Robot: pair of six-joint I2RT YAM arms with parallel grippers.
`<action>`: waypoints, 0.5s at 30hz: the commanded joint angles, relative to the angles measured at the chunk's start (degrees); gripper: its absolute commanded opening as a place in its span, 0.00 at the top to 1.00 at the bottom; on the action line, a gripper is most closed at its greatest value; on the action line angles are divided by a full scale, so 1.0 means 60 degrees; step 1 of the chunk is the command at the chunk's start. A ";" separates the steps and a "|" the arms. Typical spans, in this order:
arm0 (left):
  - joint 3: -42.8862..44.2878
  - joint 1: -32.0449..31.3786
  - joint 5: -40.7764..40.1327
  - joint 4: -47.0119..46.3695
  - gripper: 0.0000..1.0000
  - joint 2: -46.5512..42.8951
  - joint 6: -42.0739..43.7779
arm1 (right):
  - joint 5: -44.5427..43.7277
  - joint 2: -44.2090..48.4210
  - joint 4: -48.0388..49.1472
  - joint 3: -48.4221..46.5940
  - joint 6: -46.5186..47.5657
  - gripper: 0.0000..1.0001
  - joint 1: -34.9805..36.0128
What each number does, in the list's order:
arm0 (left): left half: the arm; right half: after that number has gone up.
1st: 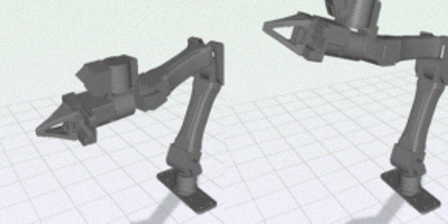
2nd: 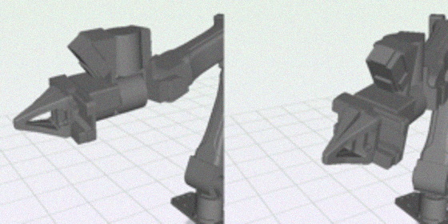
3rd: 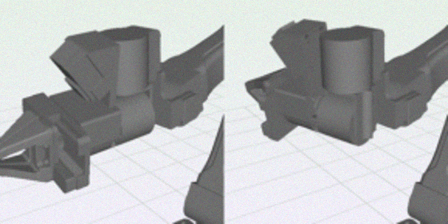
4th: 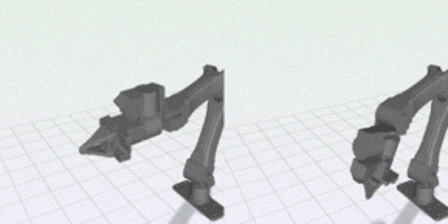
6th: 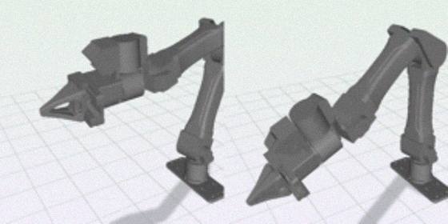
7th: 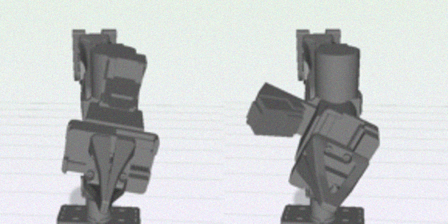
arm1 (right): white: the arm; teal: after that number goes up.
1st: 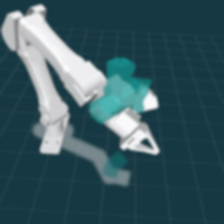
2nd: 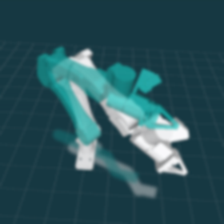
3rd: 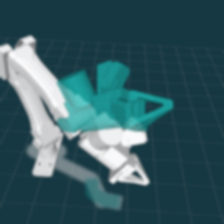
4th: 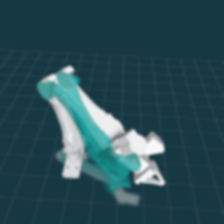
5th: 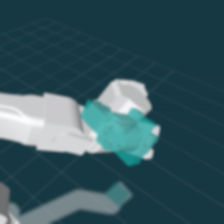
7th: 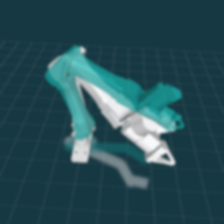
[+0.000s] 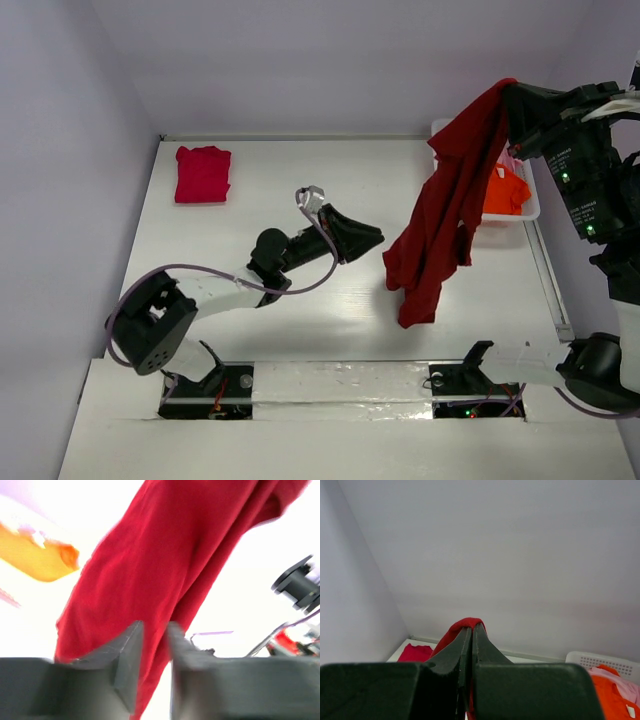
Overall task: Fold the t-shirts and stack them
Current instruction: Flatten the tshirt out
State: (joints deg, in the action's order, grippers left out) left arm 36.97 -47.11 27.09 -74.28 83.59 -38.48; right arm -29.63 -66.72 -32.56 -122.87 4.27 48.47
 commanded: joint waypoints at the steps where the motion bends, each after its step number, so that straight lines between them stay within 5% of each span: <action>1: -0.0039 0.0044 -0.0194 -0.2444 0.61 -0.0164 0.0672 | 0.0001 0.0075 0.0739 -0.0190 -0.0053 1.00 0.0081; 3: 0.0005 0.0044 -0.0136 -0.2546 0.53 -0.0002 0.0424 | -0.0013 0.0016 0.0709 -0.0380 -0.0009 1.00 0.0081; 15: 0.0137 0.0044 0.0465 -0.5680 0.54 0.2517 -0.1628 | 0.0089 -0.0086 0.0914 -0.0864 0.0152 1.00 0.0081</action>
State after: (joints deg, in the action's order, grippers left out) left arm 36.97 -47.11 27.70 -74.39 98.24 -44.75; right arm -29.52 -68.20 -32.53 -125.73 4.32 48.47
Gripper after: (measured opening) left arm 0.467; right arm 0.019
